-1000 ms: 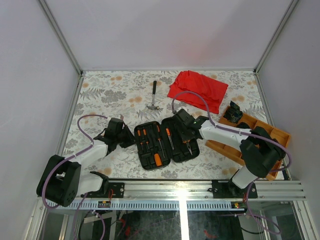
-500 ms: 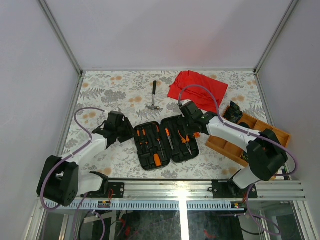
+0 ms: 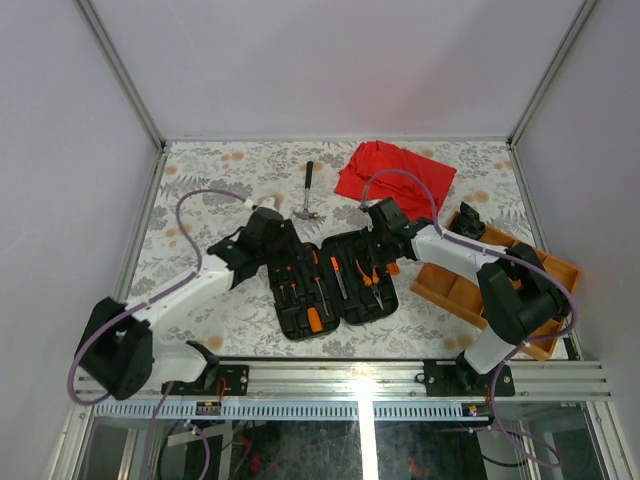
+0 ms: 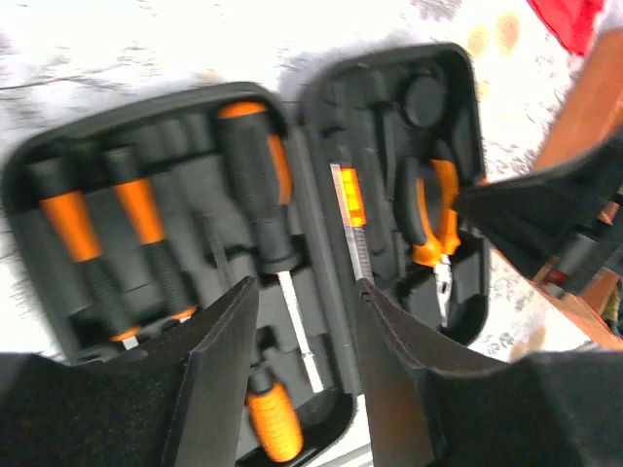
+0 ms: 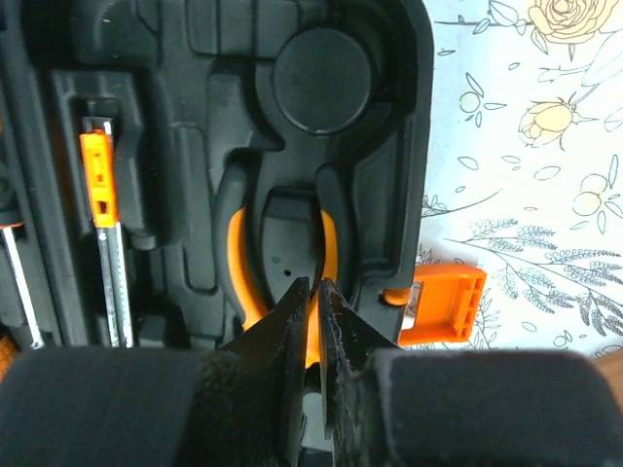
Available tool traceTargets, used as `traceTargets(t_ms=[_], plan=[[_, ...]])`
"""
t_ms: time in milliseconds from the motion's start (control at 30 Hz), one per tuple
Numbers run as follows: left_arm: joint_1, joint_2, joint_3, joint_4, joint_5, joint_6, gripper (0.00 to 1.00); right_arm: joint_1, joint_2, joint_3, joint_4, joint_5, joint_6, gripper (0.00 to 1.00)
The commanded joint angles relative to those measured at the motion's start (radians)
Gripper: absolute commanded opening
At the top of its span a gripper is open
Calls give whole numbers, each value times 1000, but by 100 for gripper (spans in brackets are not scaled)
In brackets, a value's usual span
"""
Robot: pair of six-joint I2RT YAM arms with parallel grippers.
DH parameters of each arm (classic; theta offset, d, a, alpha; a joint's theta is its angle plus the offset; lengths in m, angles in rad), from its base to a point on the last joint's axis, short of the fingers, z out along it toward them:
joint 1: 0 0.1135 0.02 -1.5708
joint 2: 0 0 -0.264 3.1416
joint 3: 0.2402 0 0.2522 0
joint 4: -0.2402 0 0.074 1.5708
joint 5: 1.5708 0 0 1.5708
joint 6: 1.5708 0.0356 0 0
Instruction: Sort the tools into containers
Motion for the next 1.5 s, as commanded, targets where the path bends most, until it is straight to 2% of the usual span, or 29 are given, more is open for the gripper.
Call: traceTargets(t_ms=[0,333,533,733,1000,1200,1300,1467], plan=[[-95,143,102,125,8,-57,41,-18,35,44,28,-30,-25,14],[-222,400,284,203,11,-93,38,-24,90,83,3,41,-48,13],[-245,494,316,235,24,-119,30,-24,141,103,-39,34,-49,12],[-271,540,319,247,21,-135,29,-25,91,56,-31,48,-35,11],[-278,578,316,257,12,-149,29,-23,8,38,-36,61,-36,16],[-279,594,329,219,-36,-151,28,-24,22,38,-34,46,-40,17],[-279,609,343,187,-63,-147,25,-24,64,38,-34,32,-41,16],[-279,647,377,129,-86,-138,12,-24,107,59,-67,19,-52,16]])
